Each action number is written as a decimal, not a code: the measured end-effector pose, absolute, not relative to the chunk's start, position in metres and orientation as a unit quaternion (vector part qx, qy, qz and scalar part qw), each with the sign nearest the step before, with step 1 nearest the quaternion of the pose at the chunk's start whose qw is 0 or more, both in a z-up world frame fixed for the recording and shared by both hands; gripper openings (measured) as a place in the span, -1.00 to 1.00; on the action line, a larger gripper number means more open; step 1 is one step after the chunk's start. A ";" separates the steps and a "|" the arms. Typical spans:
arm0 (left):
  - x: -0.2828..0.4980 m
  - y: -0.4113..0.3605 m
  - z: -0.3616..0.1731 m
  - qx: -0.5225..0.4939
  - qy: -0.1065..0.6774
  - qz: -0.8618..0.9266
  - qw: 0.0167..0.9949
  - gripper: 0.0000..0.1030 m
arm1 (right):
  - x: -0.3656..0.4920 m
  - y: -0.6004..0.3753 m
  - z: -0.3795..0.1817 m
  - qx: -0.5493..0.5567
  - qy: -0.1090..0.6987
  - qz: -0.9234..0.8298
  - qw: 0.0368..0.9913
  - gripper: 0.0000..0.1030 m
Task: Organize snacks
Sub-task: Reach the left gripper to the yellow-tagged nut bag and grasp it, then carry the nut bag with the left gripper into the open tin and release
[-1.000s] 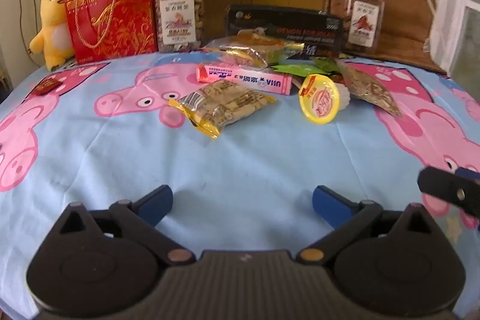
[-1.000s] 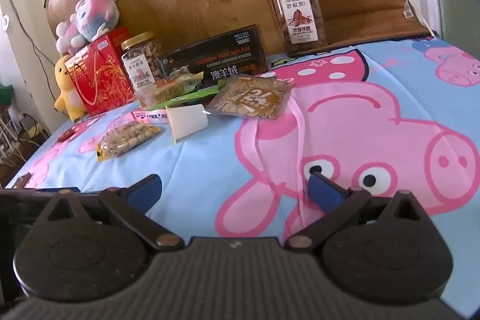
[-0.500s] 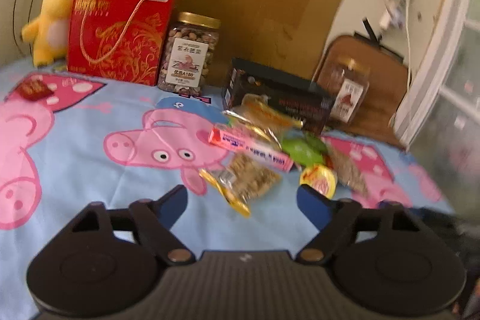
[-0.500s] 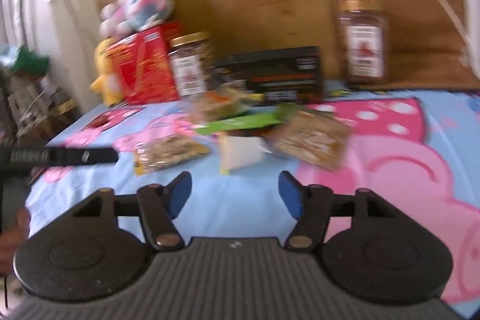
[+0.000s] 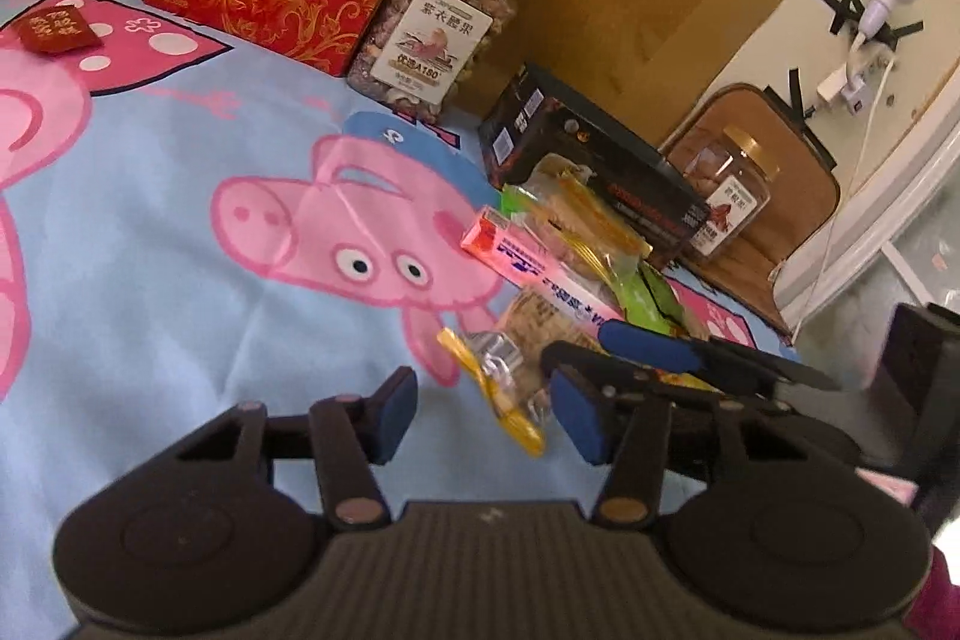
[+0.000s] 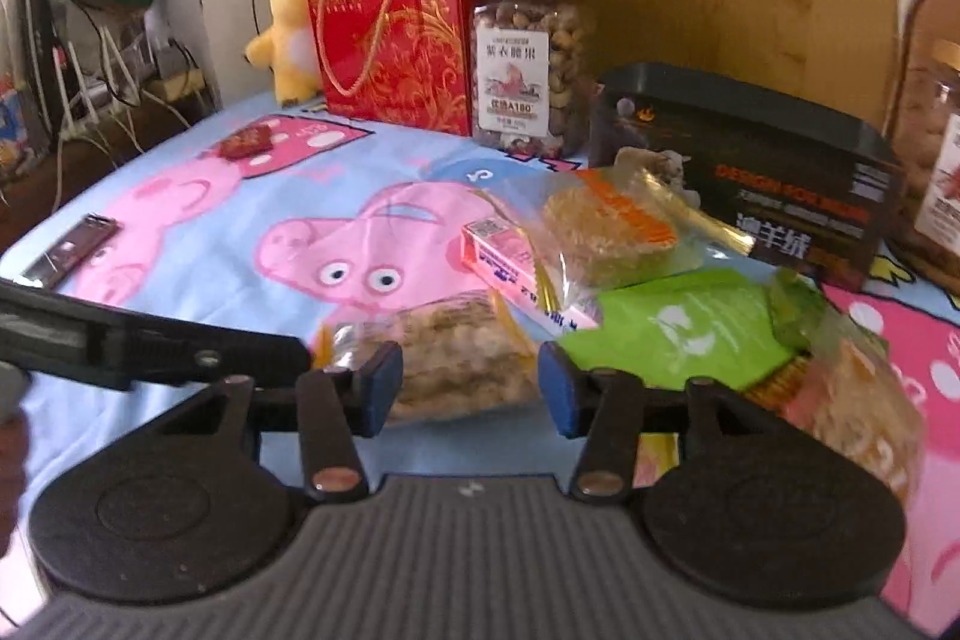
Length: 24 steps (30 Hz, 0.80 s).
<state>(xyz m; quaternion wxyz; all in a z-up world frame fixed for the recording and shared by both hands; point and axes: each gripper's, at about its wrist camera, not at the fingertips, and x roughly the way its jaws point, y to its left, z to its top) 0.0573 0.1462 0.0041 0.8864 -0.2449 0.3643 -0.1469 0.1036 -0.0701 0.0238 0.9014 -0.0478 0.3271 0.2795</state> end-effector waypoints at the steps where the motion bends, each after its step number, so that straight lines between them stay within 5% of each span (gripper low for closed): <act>1: 0.058 0.147 0.003 -0.246 0.364 -0.147 0.886 -0.03 | 0.111 -0.068 0.024 -0.047 0.331 0.278 0.901 0.33; 3: 0.060 0.149 0.003 -0.250 0.366 -0.148 0.884 -0.03 | 0.121 -0.070 0.022 -0.033 0.343 0.284 0.895 0.50; 7: 0.067 0.152 -0.001 -0.262 0.370 -0.152 0.878 -0.03 | 0.126 -0.076 0.017 0.011 0.364 0.300 0.882 0.47; 9: 0.069 0.153 -0.003 -0.265 0.371 -0.151 0.877 -0.10 | 0.116 -0.075 0.019 0.005 0.354 0.304 0.884 0.13; 13: 0.064 0.150 -0.004 -0.245 0.372 -0.151 0.882 -0.26 | 0.094 -0.066 0.025 -0.010 0.344 0.318 0.883 -0.22; 24: 0.047 0.148 -0.001 -0.227 0.376 -0.149 0.886 -0.19 | 0.055 -0.060 0.021 -0.068 0.321 0.341 0.881 0.07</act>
